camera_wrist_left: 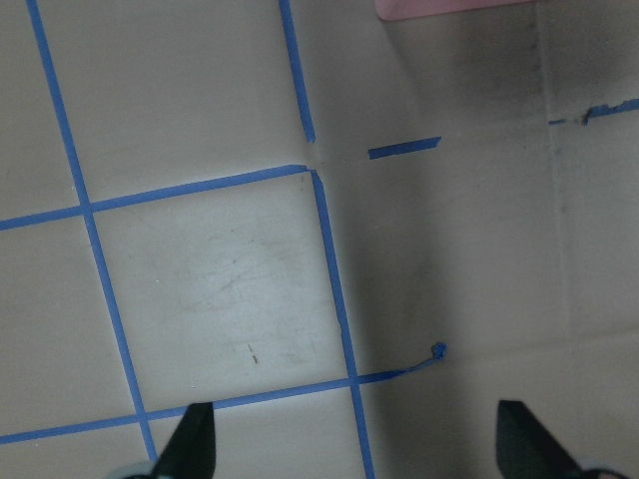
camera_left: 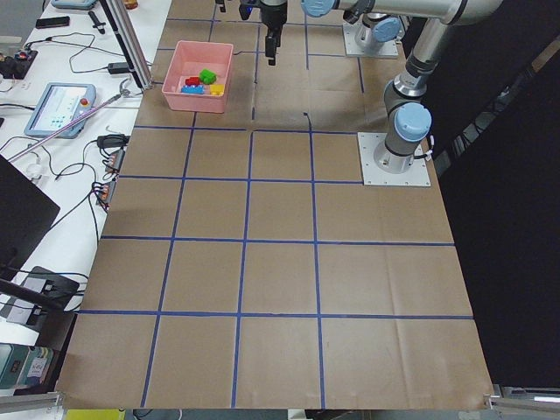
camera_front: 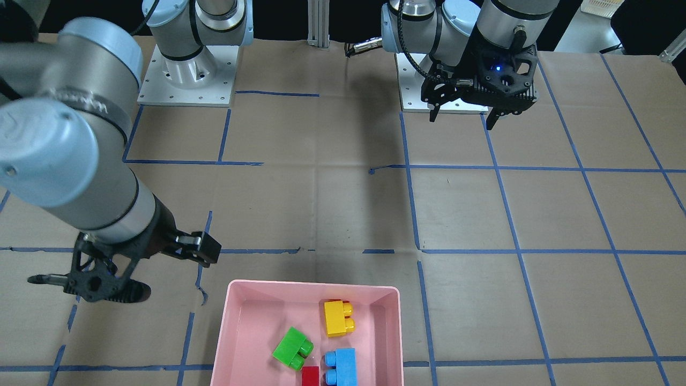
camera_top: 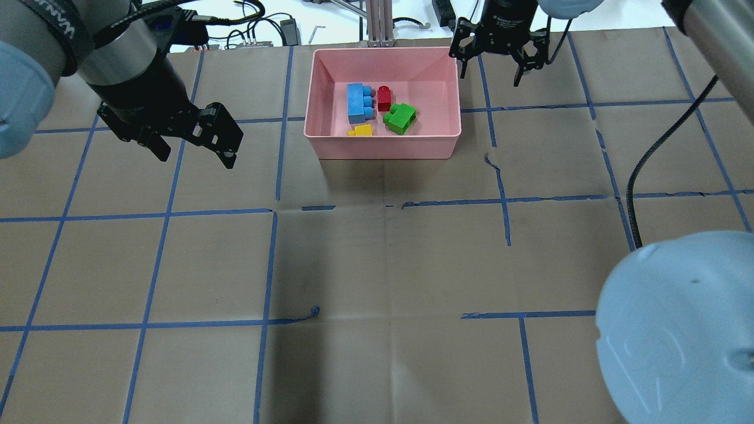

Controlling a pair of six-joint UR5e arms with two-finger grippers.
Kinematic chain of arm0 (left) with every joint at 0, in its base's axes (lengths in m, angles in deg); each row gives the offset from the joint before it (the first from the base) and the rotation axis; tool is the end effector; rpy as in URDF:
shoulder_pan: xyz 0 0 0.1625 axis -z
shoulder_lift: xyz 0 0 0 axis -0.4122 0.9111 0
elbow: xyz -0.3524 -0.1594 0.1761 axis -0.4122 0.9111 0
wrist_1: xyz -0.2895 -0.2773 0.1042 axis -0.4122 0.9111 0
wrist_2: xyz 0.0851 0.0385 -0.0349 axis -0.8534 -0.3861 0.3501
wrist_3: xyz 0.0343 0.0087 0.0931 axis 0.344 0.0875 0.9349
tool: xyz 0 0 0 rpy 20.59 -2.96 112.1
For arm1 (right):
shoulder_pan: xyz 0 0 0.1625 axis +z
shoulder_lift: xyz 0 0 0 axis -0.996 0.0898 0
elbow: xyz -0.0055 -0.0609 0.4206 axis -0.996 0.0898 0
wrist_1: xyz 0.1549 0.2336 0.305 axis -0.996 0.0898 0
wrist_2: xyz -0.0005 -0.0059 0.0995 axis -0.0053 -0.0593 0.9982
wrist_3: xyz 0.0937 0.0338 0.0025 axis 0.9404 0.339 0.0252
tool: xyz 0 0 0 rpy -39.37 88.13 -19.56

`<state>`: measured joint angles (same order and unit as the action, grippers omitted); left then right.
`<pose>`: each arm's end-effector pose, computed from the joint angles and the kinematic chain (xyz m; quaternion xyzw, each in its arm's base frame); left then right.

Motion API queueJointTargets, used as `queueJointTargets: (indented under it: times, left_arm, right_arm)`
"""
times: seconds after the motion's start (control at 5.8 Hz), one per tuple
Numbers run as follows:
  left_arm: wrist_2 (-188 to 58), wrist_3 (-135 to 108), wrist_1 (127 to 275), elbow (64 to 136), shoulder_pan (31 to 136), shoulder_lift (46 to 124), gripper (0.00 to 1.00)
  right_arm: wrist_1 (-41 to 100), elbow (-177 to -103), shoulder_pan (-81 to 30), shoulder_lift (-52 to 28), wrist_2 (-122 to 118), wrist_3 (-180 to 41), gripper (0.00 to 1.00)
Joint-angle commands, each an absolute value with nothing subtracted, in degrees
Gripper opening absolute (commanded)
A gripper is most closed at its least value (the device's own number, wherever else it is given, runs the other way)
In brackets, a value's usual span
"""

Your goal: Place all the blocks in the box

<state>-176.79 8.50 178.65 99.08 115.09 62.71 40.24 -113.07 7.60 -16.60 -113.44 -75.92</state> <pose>-0.1388 -0.4672 0.5049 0.0714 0.9974 0.0083 0.0026 0.1644 -0.6591 0.4388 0.0644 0.9975 0.0261 0.0110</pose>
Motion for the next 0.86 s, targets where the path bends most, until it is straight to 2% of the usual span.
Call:
queueJointTargets:
  times: [0.0,0.34,0.69]
  left_arm:
    - [-176.6,4.2,178.7,98.6,115.0,62.7,0.99]
    - [-175.6,0.8,178.8,98.4,115.0,62.7,0.99]
    - [-175.7,0.9,178.8,98.3,115.0,62.7,0.99]
  right_arm:
    - [32.0,-115.2,6.9,-7.7,-114.6,-79.1,0.99]
    - [34.2,-129.5,6.8,3.5,-114.5,-79.8,0.99]
    - [37.5,-131.0,5.9,4.8,-114.7,-79.9,0.99]
